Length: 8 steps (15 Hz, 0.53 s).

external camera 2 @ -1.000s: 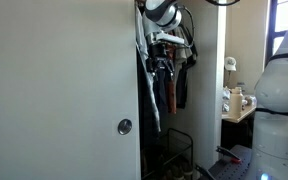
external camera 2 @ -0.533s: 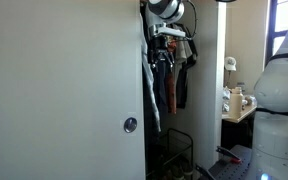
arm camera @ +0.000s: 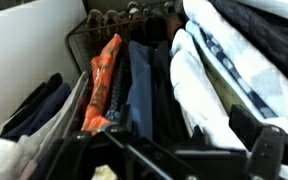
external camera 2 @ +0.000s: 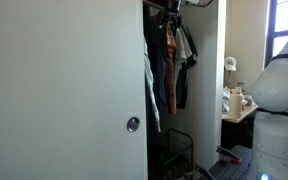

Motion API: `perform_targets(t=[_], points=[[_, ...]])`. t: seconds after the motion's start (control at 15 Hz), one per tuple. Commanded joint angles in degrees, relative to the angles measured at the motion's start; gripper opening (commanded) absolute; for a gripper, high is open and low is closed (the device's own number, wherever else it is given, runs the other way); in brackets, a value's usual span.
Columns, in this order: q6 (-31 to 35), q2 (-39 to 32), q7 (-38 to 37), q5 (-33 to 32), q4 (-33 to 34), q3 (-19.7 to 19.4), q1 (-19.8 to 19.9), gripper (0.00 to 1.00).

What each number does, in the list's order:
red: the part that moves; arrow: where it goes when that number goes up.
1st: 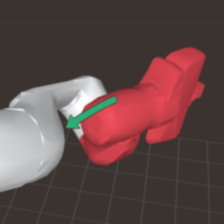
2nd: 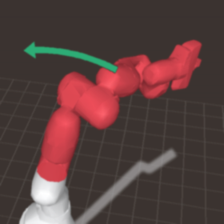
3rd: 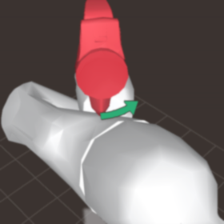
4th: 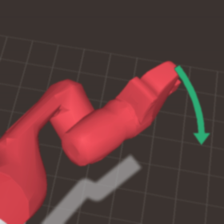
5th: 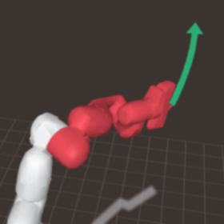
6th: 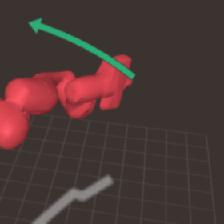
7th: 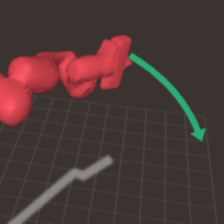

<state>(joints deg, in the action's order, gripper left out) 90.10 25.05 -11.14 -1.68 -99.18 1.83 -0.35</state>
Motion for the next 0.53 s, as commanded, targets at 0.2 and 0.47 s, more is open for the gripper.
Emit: perform_targets(t=[0.2,0.47], points=[[2.4,-8.8,0.9,-4.1,20.1,-1.8,3.3,1.0],[6.4,-15.2,1.7,-4.7,29.1,-3.7,4.0,1.0]])
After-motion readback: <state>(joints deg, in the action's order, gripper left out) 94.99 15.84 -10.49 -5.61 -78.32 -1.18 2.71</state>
